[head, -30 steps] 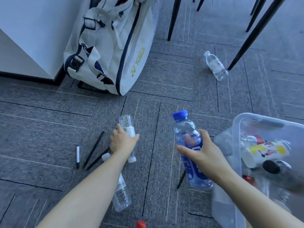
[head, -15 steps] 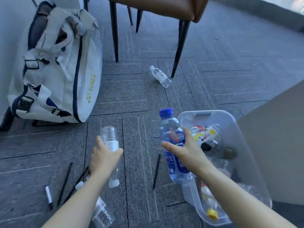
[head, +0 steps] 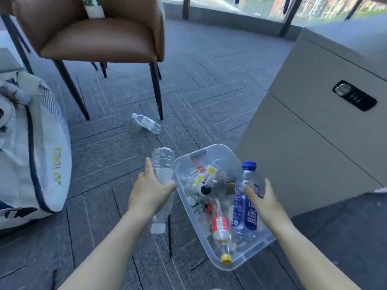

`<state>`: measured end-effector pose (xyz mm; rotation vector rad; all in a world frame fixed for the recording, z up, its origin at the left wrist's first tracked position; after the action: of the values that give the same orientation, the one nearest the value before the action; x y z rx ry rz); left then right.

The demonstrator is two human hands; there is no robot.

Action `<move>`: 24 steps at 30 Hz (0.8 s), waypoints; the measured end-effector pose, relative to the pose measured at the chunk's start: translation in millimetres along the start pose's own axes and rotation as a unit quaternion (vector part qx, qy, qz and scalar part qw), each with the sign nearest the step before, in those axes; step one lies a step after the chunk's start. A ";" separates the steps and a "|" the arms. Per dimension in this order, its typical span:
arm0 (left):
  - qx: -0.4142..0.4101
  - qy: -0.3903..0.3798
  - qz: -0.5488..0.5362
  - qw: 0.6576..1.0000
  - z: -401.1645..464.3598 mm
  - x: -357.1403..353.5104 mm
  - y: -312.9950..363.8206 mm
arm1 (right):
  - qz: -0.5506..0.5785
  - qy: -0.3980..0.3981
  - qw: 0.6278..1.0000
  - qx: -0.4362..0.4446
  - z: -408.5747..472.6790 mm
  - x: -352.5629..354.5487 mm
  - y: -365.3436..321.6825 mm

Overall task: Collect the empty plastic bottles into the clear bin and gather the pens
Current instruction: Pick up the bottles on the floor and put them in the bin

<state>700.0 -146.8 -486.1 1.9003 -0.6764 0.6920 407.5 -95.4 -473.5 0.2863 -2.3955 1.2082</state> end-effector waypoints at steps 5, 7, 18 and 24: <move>-0.027 -0.054 0.026 0.998 11.1 -38.2 17.5 | -0.065 0.076 0.994 0.054 6.6 0.3 17.6; -0.029 -0.071 0.029 0.997 11.5 -46.2 25.7 | -0.064 0.073 0.991 0.089 7.5 -1.9 14.3; 0.009 -0.135 -0.044 0.990 48.7 -69.3 60.5 | -0.108 -0.020 0.979 0.173 -6.7 -20.7 -11.6; 0.034 -0.071 0.049 0.996 47.4 -63.6 7.2 | -0.130 -0.054 0.970 0.198 -2.9 -44.4 -13.9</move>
<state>659.7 -182.7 -544.7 2.0026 -0.8504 0.6533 452.6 -101.9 -483.0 0.7804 -2.0991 1.5654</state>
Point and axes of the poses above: each hand's wrist, its own z-axis towards the middle knuckle, its own x-axis out of the back of the hand, y = z × x, the point moved 2 cm from there along z, towards the middle knuckle, and after that the axes turned 4 degrees about -y, right-handed, at the moved point
